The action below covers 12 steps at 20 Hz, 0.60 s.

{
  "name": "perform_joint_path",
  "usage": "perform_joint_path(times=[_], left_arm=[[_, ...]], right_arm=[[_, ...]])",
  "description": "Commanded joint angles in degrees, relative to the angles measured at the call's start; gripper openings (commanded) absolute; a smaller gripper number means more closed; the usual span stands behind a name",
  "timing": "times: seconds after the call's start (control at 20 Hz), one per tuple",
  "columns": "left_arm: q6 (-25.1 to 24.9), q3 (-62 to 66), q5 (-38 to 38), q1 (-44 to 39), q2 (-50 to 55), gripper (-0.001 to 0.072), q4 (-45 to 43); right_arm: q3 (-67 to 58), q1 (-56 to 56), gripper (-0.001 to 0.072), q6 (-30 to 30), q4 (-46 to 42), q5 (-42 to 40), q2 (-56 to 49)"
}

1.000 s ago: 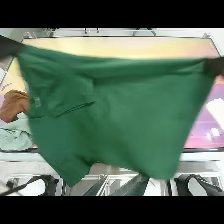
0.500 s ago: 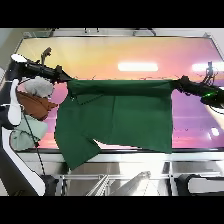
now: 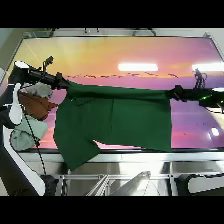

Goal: Fold the shirts.

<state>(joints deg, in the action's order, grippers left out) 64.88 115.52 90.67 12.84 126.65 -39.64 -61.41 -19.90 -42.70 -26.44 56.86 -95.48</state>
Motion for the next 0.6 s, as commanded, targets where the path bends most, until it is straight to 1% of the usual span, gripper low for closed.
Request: perform_joint_path(times=[0.0, 0.15, 0.2, 0.25, 0.3, 0.35, 0.4, 0.45, 0.5, 0.55], left_arm=[[0.0, -0.3, 3.9, -0.8, -0.1, 0.0023, 0.1], [0.0, -0.3, 3.8, -2.2, 0.0, 0.0021, 0.1], [0.0, -0.3, 3.9, -2.4, 0.0, 0.0026, 0.1], [0.3, -0.3, 4.3, -2.3, -0.1, 0.0158, 0.2], [2.1, 0.1, 5.3, -1.9, -0.1, 0.0382, 0.1], [4.1, 1.0, 7.1, -1.2, -0.1, 0.0551, 0.2], [5.5, 2.3, 9.9, 0.0, -0.3, 0.0587, 0.2], [6.5, 2.2, 11.6, 1.5, -1.3, 0.0527, 0.1], [6.8, -0.1, 11.6, 3.2, -3.3, 0.0484, 0.1], [6.8, -4.3, 10.8, 5.2, -6.3, 0.0484, 0.1]], right_arm=[[0.2, 0.1, 0.0017, -3.2, -6.1, 6.0, -0.2], [1.0, 0.1, 0.0023, -3.3, -6.2, 6.3, -0.2], [1.0, 0.1, 0.0127, -3.9, -6.7, 6.2, -0.2], [1.0, -0.1, 0.0298, -5.1, -7.5, 6.3, -0.1], [0.8, -0.6, 0.0320, -7.2, -8.9, 6.9, 0.1], [0.1, -1.6, 0.0320, -9.9, -11.7, 8.4, 0.7], [-0.6, -3.0, 0.0320, -12.6, -15.7, 11.0, 1.9], [-1.1, -4.8, 0.0320, -15.2, -20.0, 13.5, 3.7], [-1.0, -6.7, 0.0320, -17.9, -24.9, 15.4, 6.1], [-0.3, -8.4, 0.0320, -21.0, -30.0, 16.7, 8.6]])
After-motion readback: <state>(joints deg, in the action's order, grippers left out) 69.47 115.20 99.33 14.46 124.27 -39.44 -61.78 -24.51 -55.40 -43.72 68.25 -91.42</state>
